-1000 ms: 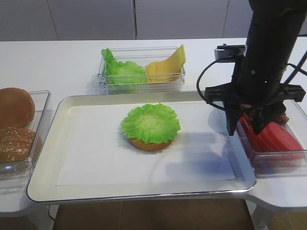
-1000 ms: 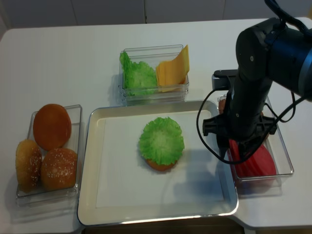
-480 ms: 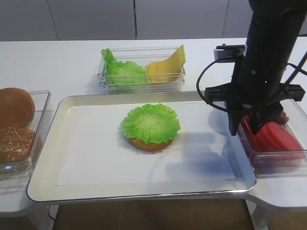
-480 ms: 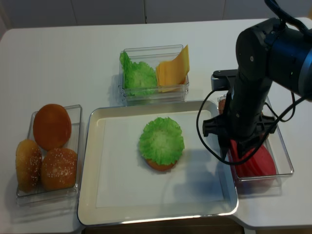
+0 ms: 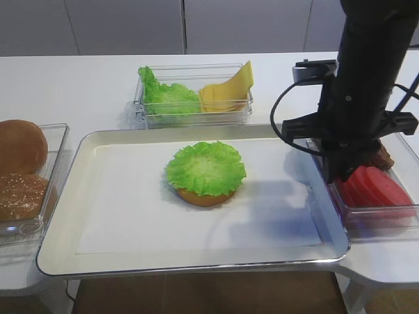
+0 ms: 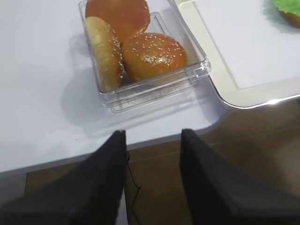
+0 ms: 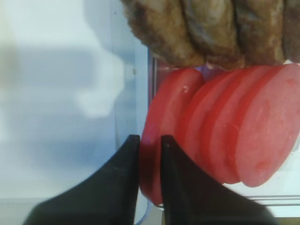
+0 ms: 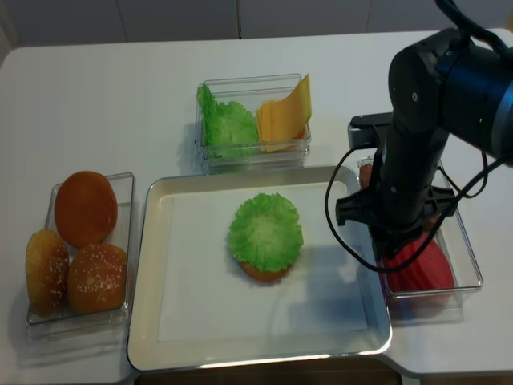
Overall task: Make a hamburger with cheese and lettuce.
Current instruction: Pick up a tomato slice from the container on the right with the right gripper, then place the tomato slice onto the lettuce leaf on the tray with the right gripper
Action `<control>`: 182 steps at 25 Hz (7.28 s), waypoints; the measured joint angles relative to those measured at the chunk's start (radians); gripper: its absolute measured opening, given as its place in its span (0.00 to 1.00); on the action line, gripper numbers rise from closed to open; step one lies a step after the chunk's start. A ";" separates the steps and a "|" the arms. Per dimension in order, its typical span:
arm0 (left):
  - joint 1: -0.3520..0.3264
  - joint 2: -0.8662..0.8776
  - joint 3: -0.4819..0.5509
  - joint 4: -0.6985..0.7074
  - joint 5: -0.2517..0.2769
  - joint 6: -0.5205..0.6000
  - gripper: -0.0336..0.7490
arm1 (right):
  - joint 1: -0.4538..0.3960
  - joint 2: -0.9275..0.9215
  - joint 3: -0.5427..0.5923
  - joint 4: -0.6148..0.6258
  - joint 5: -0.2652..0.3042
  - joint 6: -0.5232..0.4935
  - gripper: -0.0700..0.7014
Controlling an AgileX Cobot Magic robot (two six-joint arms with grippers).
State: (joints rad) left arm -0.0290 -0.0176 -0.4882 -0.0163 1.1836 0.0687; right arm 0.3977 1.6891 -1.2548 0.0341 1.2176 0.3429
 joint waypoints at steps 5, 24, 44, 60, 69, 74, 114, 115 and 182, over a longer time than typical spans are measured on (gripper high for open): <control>0.000 0.000 0.000 0.000 0.000 0.000 0.41 | 0.000 0.000 -0.001 -0.015 0.000 -0.008 0.21; 0.000 0.000 0.000 0.000 0.000 0.000 0.41 | 0.005 -0.034 -0.005 -0.041 0.010 -0.025 0.19; 0.000 0.000 0.000 0.000 0.000 0.000 0.41 | 0.015 -0.133 -0.124 0.020 0.017 -0.050 0.19; 0.000 0.000 0.000 0.000 0.000 0.000 0.41 | 0.176 0.005 -0.353 -0.006 0.026 -0.053 0.19; 0.000 0.000 0.000 0.000 0.000 0.000 0.41 | 0.200 0.128 -0.404 -0.034 0.024 -0.043 0.19; 0.000 0.000 0.000 0.000 0.000 0.000 0.41 | 0.200 0.179 -0.408 -0.034 0.022 -0.043 0.19; 0.000 0.000 0.000 0.000 0.000 0.000 0.41 | 0.261 0.260 -0.488 -0.050 0.020 -0.031 0.19; 0.000 0.000 0.000 0.000 0.000 0.000 0.41 | 0.261 0.260 -0.488 -0.049 0.020 -0.031 0.19; 0.000 0.000 0.000 0.000 0.000 0.000 0.41 | 0.298 0.260 -0.508 -0.090 0.020 -0.095 0.19</control>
State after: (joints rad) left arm -0.0290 -0.0176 -0.4882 -0.0163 1.1836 0.0687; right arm 0.6954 1.9491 -1.7630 -0.0557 1.2374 0.2475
